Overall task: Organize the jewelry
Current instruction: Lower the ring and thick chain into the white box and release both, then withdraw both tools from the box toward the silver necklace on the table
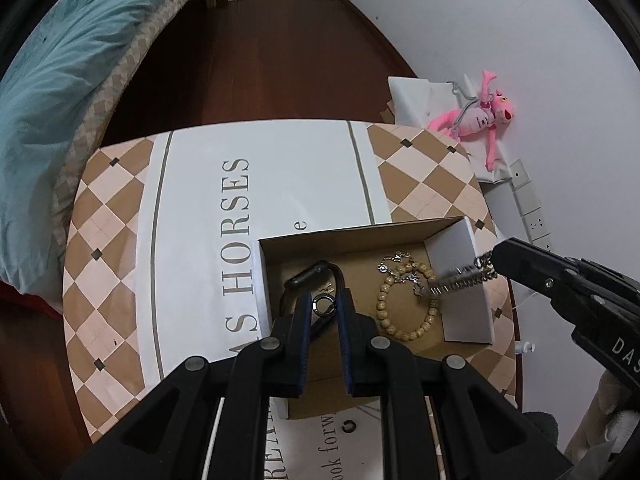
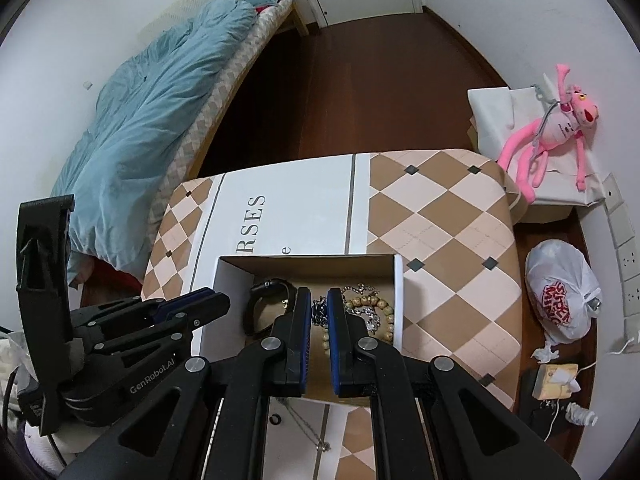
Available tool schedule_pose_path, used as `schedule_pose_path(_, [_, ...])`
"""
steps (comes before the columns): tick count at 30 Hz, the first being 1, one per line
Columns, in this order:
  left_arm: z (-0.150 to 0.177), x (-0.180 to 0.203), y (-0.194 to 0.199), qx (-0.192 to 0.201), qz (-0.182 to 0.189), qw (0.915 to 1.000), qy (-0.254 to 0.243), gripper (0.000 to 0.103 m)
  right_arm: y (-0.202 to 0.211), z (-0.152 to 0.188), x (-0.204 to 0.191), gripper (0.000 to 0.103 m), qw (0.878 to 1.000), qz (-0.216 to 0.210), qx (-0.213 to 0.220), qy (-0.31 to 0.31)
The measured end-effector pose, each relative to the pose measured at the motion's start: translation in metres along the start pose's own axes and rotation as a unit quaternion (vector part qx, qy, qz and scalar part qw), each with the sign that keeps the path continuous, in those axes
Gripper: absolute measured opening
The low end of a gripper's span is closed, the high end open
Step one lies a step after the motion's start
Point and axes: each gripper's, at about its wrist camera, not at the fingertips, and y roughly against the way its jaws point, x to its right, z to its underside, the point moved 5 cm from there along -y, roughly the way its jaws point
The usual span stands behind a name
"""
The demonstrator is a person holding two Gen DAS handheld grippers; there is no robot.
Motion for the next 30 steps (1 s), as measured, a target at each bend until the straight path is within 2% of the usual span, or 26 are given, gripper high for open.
schedule_pose_path(2, [-0.001, -0.005, -0.001, -0.004, 0.0, 0.9998, 0.017, 0.011, -0.006, -0.002, -0.001, 0.008, 1.0, -0.014, -0.008, 0.0])
schedule_pose_path(4, [-0.001, -0.009, -0.003, -0.011, 0.006, 0.9994, 0.033, 0.012, -0.02, -0.002, -0.001, 0.009, 0.998, -0.035, -0.043, -0.004])
schedule_pose_path(6, [-0.002, -0.011, -0.005, -0.017, -0.005, 0.9992, 0.036, 0.016, -0.034, 0.003, 0.004, 0.009, 0.997, -0.032, -0.077, -0.007])
schedule_pose_path(7, [-0.002, -0.011, -0.004, -0.014, -0.013, 0.9992, 0.034, 0.022, -0.038, 0.006, 0.008, 0.009, 0.996, -0.022, -0.089, -0.008])
schedule_pose_path(8, [-0.002, -0.011, -0.003, -0.01, -0.021, 0.9992, 0.032, 0.038, -0.039, 0.009, 0.011, 0.012, 0.996, -0.013, -0.091, -0.008])
schedule_pose_path(9, [-0.003, -0.011, -0.001, -0.006, -0.026, 0.9992, 0.03, 0.052, -0.036, 0.01, 0.013, 0.024, 0.996, -0.009, -0.087, -0.008])
schedule_pose_path(10, [-0.004, -0.011, 0.001, 0.0, -0.03, 0.9991, 0.029, 0.072, -0.033, 0.012, 0.014, 0.033, 0.997, -0.008, -0.083, -0.006])
schedule_pose_path(11, [-0.005, -0.011, 0.005, 0.008, -0.035, 0.9989, 0.028, 0.077, -0.028, 0.012, 0.015, 0.049, 0.997, -0.004, -0.077, -0.004])
schedule_pose_path(12, [-0.005, -0.011, 0.008, 0.015, -0.039, 0.9988, 0.026, 0.077, -0.022, 0.013, 0.017, 0.054, 0.998, 0.008, -0.068, 0.002])
schedule_pose_path(15, [-0.006, -0.011, 0.013, 0.026, -0.054, 0.998, 0.019, 0.079, -0.012, 0.016, 0.02, 0.054, 0.997, 0.053, -0.049, 0.021])
schedule_pose_path(16, [-0.004, -0.011, 0.013, 0.028, -0.067, 0.9972, 0.016, 0.088, -0.01, 0.019, 0.023, 0.055, 0.996, 0.077, -0.048, 0.027])
schedule_pose_path(17, [-0.003, -0.011, 0.012, 0.03, -0.077, 0.9965, 0.013, 0.095, -0.01, 0.021, 0.025, 0.061, 0.993, 0.101, -0.048, 0.032])
schedule_pose_path(20, [0.006, -0.012, 0.012, 0.042, -0.104, 0.9937, 0.007, 0.096, -0.014, 0.031, 0.032, 0.093, 0.986, 0.15, -0.052, 0.045])
schedule_pose_path(23, [0.018, -0.013, 0.01, 0.051, -0.119, 0.9916, 0.008, 0.096, -0.018, 0.044, 0.037, 0.094, 0.983, 0.166, -0.057, 0.044])
schedule_pose_path(30, [0.036, -0.018, 0.01, 0.062, -0.128, 0.9896, 0.021, 0.098, -0.017, 0.062, 0.038, 0.095, 0.984, 0.172, -0.045, 0.032])
